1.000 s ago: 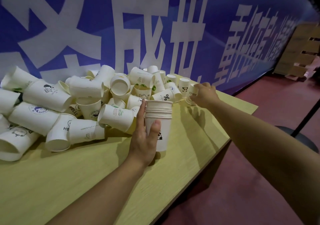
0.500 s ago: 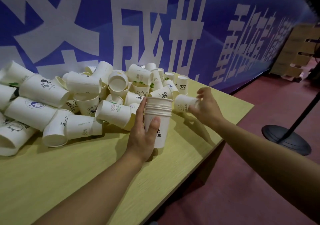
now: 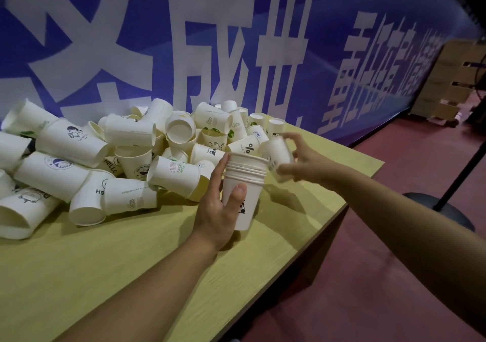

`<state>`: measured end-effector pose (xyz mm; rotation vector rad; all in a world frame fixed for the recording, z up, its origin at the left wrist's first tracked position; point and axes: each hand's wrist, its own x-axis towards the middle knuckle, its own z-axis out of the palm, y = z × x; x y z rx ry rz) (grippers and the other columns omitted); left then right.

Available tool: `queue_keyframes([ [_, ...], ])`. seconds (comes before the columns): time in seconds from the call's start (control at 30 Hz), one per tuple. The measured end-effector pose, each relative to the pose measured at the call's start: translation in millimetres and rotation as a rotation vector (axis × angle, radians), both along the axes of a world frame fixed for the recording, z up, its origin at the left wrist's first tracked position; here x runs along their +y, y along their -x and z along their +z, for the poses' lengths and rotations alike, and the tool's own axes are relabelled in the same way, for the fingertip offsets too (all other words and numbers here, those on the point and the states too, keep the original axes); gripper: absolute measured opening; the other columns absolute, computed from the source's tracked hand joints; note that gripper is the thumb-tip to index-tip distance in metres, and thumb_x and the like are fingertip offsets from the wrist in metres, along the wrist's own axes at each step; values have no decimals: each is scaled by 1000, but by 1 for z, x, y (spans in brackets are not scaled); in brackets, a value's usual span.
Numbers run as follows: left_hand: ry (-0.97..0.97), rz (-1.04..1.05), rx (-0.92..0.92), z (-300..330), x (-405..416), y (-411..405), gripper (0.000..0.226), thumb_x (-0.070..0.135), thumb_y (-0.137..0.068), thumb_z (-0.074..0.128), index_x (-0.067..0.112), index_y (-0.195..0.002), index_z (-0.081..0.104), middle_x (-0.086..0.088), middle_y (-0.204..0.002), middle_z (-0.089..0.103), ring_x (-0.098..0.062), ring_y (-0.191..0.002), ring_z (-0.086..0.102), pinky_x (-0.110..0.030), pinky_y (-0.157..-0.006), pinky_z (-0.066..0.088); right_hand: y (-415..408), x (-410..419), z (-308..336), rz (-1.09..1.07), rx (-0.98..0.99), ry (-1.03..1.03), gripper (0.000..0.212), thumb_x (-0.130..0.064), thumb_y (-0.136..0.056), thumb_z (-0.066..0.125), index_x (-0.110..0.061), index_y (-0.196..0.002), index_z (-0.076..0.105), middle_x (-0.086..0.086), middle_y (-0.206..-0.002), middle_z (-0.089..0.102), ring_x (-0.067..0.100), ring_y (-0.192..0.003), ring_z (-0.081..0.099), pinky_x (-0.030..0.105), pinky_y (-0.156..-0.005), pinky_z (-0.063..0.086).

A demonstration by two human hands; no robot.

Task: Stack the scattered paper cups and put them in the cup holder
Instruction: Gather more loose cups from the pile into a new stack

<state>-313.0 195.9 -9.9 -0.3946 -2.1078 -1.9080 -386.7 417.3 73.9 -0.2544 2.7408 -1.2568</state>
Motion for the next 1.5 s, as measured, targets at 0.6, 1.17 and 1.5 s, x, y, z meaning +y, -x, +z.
queue_keyframes([
  [0.6,14,92,2,-1,-1,5,63,73,-81,46,80,-134,11,6,-150,47,-17,-124,58,-52,-98,52,-52,-60,-40,-3,291,540,27,-23,-104,50,-30,-125,65,-14,-118,68,5,-106,63,31,-85,56],
  [1.17,-125,39,-22,-4,0,16,64,68,-78,52,68,-136,26,16,-139,56,0,-116,61,-23,-88,54,168,1,-46,-454,387,-184,41,-30,-95,68,-21,-134,59,5,-147,46,29,-132,43,42,-110,39],
  [1.5,-46,-2,-17,-6,2,11,71,67,-79,54,63,-143,26,7,-142,56,-1,-112,63,-16,-80,52,112,24,-34,-516,466,84,25,-22,-87,76,-15,-101,57,0,-107,57,23,-99,61,37,-87,58],
])
